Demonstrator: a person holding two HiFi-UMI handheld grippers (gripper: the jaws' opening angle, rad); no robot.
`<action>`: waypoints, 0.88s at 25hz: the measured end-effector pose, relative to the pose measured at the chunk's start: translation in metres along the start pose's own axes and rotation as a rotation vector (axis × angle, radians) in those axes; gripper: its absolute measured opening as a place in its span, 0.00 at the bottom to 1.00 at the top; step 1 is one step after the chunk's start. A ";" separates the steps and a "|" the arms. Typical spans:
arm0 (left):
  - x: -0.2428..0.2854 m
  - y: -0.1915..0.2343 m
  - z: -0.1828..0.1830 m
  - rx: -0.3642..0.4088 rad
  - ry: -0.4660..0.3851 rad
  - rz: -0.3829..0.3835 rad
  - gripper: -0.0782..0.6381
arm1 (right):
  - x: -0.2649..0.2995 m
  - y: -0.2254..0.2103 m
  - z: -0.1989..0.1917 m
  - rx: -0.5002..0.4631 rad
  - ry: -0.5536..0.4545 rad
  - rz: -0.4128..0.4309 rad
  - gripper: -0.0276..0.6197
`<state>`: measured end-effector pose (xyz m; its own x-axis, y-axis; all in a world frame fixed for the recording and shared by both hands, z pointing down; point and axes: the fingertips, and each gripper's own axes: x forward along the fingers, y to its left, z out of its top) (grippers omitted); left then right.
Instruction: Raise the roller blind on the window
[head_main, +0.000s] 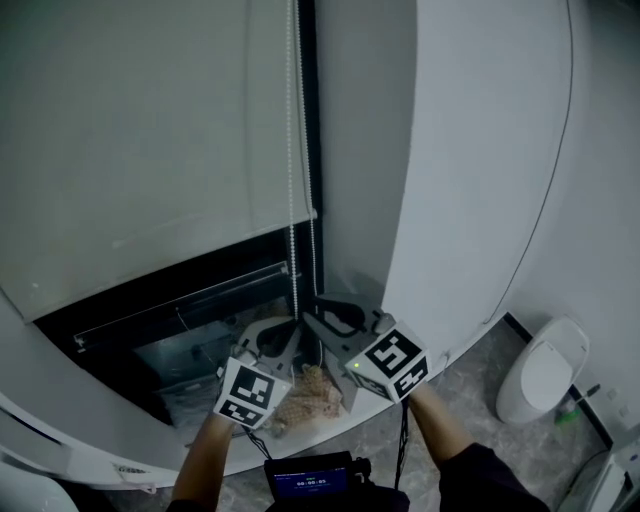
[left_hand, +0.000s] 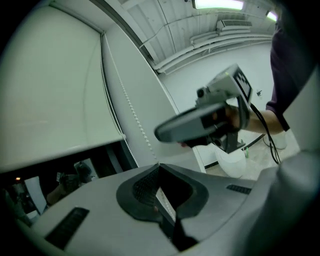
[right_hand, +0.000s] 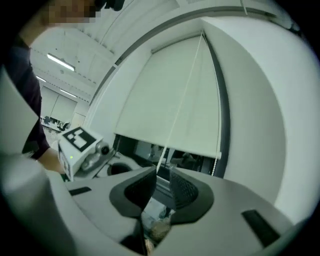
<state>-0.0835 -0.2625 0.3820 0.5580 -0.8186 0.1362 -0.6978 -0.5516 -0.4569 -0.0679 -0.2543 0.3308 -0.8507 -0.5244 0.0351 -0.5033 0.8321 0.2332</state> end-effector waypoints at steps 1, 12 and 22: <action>0.002 -0.004 -0.005 -0.002 0.007 -0.008 0.12 | 0.002 -0.006 0.011 -0.007 -0.005 -0.012 0.14; 0.013 -0.027 -0.025 0.013 0.057 -0.048 0.12 | 0.014 -0.021 0.073 -0.120 -0.048 -0.106 0.10; 0.009 -0.070 -0.113 -0.069 0.229 -0.180 0.12 | 0.032 0.025 -0.039 -0.400 0.197 -0.100 0.07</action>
<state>-0.0801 -0.2498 0.5140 0.5648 -0.7172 0.4081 -0.6299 -0.6942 -0.3482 -0.1016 -0.2572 0.3756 -0.7368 -0.6549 0.1684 -0.4502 0.6609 0.6005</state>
